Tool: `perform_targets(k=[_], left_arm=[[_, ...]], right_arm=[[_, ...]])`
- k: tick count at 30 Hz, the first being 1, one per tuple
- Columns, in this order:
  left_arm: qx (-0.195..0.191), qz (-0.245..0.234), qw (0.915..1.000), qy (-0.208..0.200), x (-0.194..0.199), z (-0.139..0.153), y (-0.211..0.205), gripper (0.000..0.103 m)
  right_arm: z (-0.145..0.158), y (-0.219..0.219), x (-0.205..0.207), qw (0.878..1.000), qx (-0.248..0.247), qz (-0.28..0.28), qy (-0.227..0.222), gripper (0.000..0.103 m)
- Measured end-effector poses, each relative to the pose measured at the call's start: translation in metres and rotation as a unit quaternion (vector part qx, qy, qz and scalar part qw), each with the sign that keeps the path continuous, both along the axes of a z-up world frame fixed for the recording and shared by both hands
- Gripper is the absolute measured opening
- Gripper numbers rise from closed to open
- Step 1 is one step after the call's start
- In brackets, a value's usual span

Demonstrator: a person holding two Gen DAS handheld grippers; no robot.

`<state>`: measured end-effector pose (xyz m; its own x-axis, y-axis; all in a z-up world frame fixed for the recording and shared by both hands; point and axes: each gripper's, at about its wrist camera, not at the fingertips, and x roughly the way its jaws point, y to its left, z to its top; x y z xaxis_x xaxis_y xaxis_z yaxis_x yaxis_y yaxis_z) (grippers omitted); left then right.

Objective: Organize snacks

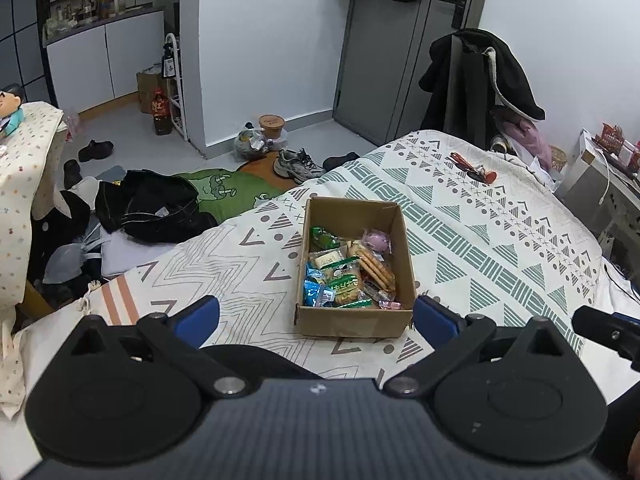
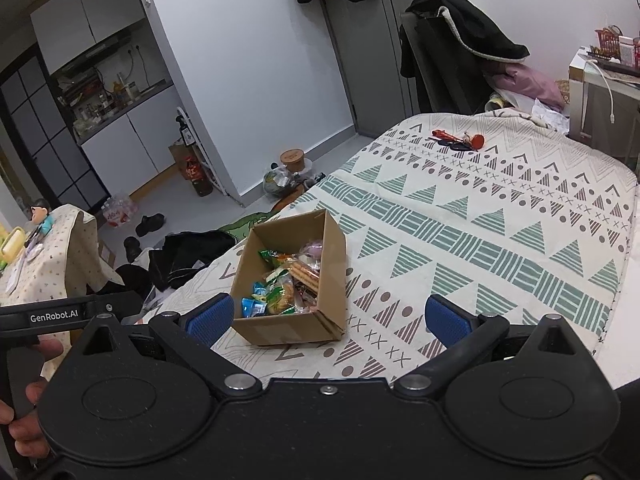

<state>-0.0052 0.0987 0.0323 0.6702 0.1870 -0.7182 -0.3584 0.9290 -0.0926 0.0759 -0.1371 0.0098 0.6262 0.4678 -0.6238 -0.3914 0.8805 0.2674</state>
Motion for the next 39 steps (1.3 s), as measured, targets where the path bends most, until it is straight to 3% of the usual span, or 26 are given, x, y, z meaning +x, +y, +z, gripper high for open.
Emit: perform_targets(k=[39], left_arm=[[0.003, -0.009, 1.0000, -0.001, -0.0055, 0.0084, -0.0047, 0.102]], right_arm=[[0.0043, -0.0070, -0.0059, 1.000, -0.002, 0.009, -0.002, 0.103]])
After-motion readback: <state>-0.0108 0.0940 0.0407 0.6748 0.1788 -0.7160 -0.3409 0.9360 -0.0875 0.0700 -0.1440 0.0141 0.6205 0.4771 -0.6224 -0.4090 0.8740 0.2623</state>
